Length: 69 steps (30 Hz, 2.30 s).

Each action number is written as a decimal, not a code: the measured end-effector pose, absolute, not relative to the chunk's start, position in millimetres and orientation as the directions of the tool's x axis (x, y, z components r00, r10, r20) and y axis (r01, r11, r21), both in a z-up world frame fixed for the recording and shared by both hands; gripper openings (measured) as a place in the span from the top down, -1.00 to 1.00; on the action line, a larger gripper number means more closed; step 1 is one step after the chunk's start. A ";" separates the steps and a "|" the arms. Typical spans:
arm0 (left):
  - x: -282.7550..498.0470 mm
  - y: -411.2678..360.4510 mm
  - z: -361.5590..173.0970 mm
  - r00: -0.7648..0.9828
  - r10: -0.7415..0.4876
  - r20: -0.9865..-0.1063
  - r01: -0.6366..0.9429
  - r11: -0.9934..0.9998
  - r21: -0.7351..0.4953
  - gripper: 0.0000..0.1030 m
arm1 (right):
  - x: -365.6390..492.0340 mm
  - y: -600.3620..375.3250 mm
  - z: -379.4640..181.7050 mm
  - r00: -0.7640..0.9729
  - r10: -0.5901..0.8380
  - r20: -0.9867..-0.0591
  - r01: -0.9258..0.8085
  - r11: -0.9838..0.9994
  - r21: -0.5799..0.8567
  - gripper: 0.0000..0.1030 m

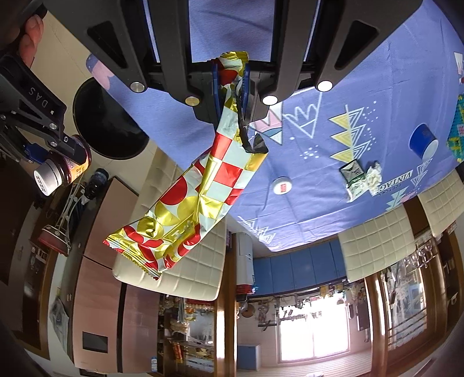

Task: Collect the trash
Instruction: 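Carry both items to the bin and open the right gripper, then open the left gripper over the bin to drop the checkered wrapper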

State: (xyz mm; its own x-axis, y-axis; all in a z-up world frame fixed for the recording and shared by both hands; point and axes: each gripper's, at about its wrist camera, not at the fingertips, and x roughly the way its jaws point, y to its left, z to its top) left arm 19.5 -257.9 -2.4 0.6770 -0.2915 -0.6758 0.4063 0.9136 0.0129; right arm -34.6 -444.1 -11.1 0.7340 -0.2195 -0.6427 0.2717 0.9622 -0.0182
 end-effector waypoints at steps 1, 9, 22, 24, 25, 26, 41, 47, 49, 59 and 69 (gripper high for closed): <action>19.3 -263.9 -3.2 0.674 -0.296 -0.677 0.414 0.910 0.015 0.79 | -35.3 -448.5 -12.0 0.732 -0.224 -0.644 0.280 0.960 -0.015 0.06; 20.5 -294.5 -6.3 0.659 -0.318 -0.682 0.453 0.891 0.022 0.78 | -37.9 -471.2 -17.3 0.721 -0.243 -0.648 0.314 0.949 -0.006 0.06; 28.3 -340.4 -17.0 0.627 -0.340 -0.701 0.504 0.863 0.033 0.78 | -31.9 -507.2 -32.7 0.686 -0.278 -0.672 0.373 0.928 -0.002 0.06; 31.2 -345.2 -18.4 0.621 -0.344 -0.704 0.507 0.862 0.026 0.78 | -30.6 -511.9 -34.1 0.681 -0.282 -0.676 0.380 0.925 -0.003 0.06; 33.5 -347.8 -19.4 0.617 -0.348 -0.706 0.508 0.861 0.020 0.78 | -29.4 -514.3 -35.0 0.678 -0.285 -0.678 0.384 0.923 -0.004 0.06; 35.0 -349.4 -20.2 0.615 -0.349 -0.707 0.508 0.861 0.017 0.78 | -28.0 -516.3 -35.5 0.676 -0.285 -0.679 0.384 0.923 -0.005 0.06; 46.8 -370.2 -28.3 0.599 -0.353 -0.719 0.523 0.852 0.017 0.78 | -25.6 -533.9 -27.9 0.691 -0.351 -0.632 0.432 0.902 -0.029 -0.46; 46.4 -376.7 -28.9 0.594 -0.358 -0.720 0.532 0.846 0.018 0.78 | -26.3 -536.1 -28.3 0.683 -0.384 -0.621 0.445 0.893 -0.063 -0.46; 45.2 -378.3 -28.9 0.595 -0.359 -0.719 0.535 0.844 0.021 0.78 | -27.4 -536.9 -30.0 0.681 -0.387 -0.622 0.451 0.891 -0.060 -0.46; 40.6 -394.6 -30.9 0.579 -0.376 -0.723 0.565 0.825 0.024 0.78 | -34.5 -553.0 -34.4 0.665 -0.398 -0.632 0.479 0.876 -0.048 -0.46; 31.0 -425.9 -32.9 0.553 -0.408 -0.726 0.607 0.794 0.017 0.78 | -53.8 -582.7 -40.0 0.632 -0.446 -0.634 0.542 0.839 -0.051 -0.61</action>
State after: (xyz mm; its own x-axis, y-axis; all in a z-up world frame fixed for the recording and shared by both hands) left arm 31.0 -425.9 -32.9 0.5535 -0.4078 -0.7262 0.6073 0.7943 0.0167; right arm -53.8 -582.7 -40.0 0.6317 -0.4463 -0.6339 0.5415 0.8391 -0.0512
